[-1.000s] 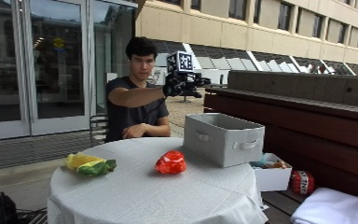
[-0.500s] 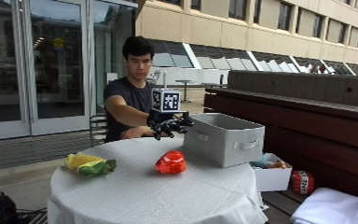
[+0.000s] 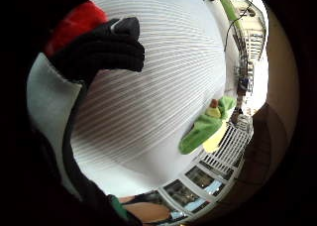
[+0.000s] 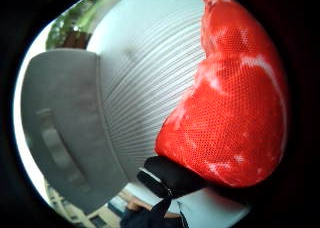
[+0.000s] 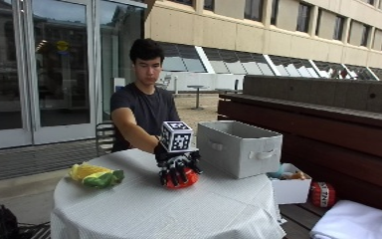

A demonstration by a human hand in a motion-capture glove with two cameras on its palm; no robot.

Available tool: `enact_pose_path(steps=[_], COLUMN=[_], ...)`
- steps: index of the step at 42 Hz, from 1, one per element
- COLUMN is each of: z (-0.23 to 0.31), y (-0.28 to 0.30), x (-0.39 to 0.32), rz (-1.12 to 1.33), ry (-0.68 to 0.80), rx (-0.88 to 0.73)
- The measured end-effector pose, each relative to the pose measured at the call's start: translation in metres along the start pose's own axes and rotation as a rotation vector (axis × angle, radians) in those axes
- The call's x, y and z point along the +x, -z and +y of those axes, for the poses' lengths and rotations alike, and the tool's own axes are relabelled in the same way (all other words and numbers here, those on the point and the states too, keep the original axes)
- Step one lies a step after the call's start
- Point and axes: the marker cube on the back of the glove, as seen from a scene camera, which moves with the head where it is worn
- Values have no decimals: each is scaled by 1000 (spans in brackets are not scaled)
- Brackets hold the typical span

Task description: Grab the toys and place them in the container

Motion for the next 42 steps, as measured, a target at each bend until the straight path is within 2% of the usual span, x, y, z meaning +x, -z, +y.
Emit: enact_pose_path(steps=[14, 17, 21, 31, 37, 42], z=[22, 31, 43, 86, 111, 131], y=[19, 50, 116, 251, 293, 305], x=[8, 12, 14, -34, -94, -163], rz=[-20, -35, -48, -107, -100, -69], ry=[-101, -145, -161, -39, 41, 121], rx=[200, 235, 377, 526, 572, 587])
